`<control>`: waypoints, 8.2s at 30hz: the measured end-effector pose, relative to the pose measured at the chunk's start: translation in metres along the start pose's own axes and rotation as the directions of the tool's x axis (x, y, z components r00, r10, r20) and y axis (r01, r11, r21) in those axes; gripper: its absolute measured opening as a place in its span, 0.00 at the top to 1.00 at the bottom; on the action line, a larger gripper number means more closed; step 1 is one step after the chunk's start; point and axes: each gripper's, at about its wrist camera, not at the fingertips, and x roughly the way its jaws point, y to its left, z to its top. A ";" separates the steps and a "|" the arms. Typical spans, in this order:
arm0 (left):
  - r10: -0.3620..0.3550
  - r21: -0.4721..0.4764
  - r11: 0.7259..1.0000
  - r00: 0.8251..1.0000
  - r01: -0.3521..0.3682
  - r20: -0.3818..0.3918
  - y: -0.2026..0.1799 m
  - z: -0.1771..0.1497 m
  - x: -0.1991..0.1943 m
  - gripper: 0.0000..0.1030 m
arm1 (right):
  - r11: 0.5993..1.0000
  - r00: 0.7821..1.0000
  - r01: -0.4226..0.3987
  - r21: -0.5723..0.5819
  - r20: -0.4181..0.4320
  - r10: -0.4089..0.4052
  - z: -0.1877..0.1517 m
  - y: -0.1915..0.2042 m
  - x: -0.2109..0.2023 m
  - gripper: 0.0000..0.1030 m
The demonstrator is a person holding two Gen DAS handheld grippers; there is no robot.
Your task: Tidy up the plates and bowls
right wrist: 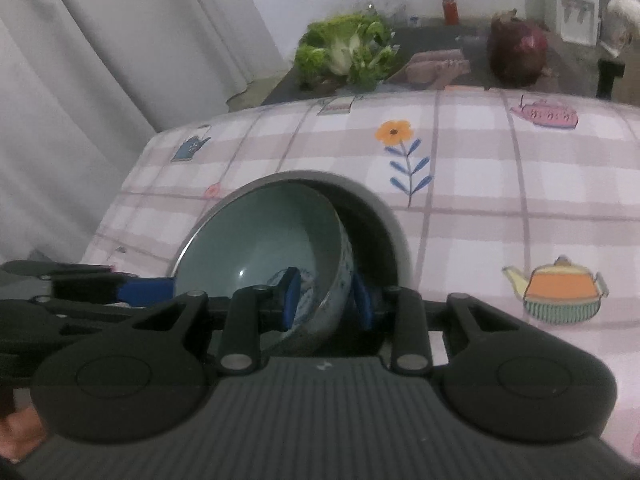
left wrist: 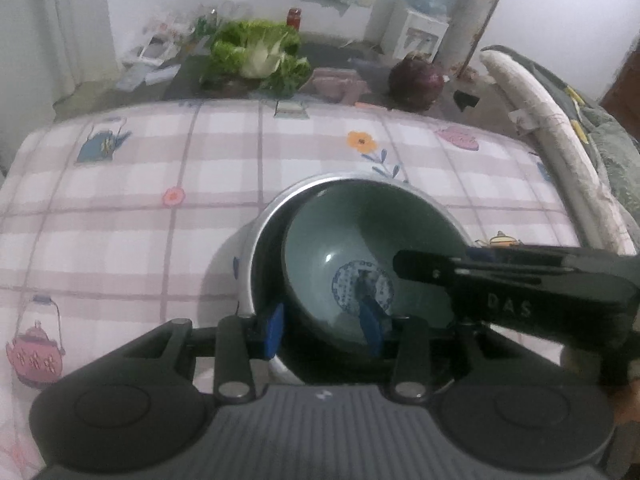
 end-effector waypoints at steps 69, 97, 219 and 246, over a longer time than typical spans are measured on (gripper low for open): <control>0.238 -0.106 0.970 0.951 -0.221 0.196 0.084 -0.257 -0.147 0.70 | 0.945 0.977 -0.148 0.292 0.193 0.093 -0.254 0.142 -0.105 0.76; 0.114 -0.090 0.991 0.980 -0.100 0.164 0.066 -0.320 -0.192 0.56 | 0.972 0.984 -0.133 0.191 0.139 0.108 -0.306 0.135 -0.164 0.83; 0.089 -0.009 0.996 0.987 -0.089 0.136 0.043 -0.321 -0.171 0.43 | 0.989 0.987 -0.041 0.142 0.159 0.018 -0.299 0.140 -0.153 0.76; 0.199 -0.008 0.980 0.970 -0.200 0.143 0.056 -0.301 -0.166 0.59 | 0.990 0.987 -0.026 0.136 0.159 0.004 -0.293 0.135 -0.145 0.81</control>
